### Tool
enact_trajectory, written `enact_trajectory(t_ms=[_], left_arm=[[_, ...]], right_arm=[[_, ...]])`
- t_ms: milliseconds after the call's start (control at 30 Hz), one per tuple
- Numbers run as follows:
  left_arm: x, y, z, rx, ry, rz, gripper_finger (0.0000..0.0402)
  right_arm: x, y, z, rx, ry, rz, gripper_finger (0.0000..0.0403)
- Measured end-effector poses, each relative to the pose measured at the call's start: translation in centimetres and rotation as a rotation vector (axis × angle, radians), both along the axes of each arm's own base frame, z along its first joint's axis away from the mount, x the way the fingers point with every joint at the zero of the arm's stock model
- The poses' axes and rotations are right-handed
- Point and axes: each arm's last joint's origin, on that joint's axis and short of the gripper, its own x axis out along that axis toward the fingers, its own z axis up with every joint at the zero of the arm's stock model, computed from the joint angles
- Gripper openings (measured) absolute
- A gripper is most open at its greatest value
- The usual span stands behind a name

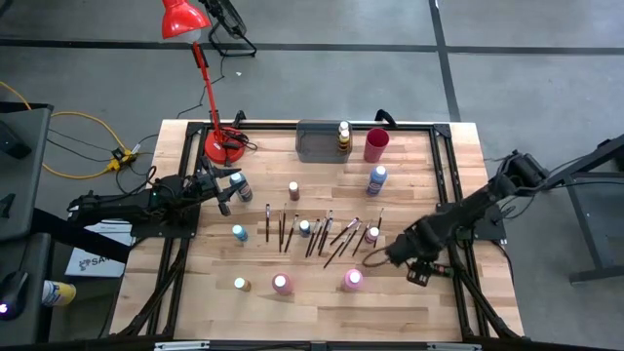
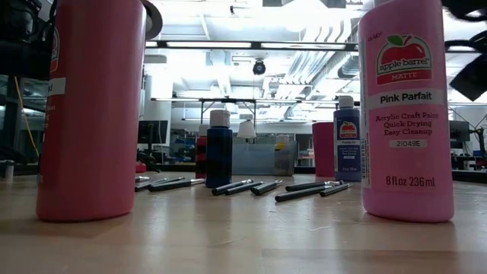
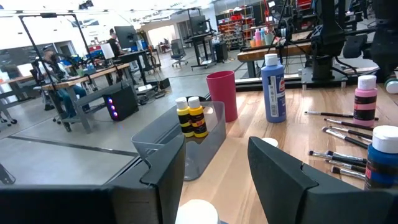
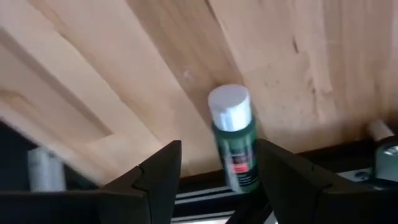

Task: Pick & Place Paint Supplies
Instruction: Put the small green paint bottle into the black bin

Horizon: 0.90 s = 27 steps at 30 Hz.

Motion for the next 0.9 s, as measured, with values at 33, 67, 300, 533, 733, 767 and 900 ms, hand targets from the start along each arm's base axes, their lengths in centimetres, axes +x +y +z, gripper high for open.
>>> enact_trajectory(t_ms=[33,67,300,533,733,767,900], left_arm=[[0.0,0.0,0.0,0.0,0.0,0.0,0.0171],[0.0,0.0,0.0,0.0,0.0,0.0,0.0171],[0.0,0.0,0.0,0.0,0.0,0.0,0.0171],[0.0,0.0,0.0,0.0,0.0,0.0,0.0171],[0.0,0.0,0.0,0.0,0.0,0.0,0.0171],[0.0,0.0,0.0,0.0,0.0,0.0,0.0171],[0.0,0.0,0.0,0.0,0.0,0.0,0.0171]], right_arm=[[0.2,-0.4,0.0,0.006,0.002,-0.009,0.02],[0.4,-0.8,0.0,0.014,0.003,-0.019,0.02],[2.2,-2.2,-2.0,0.099,0.081,-0.046,0.02],[2.9,-1.8,-4.1,0.106,0.18,-0.015,0.02],[2.7,-1.8,-4.8,0.054,0.226,-0.005,0.02],[2.7,-1.8,-4.8,0.043,0.223,-0.002,0.02],[2.7,-1.8,-4.8,0.013,0.223,-0.012,0.02]])
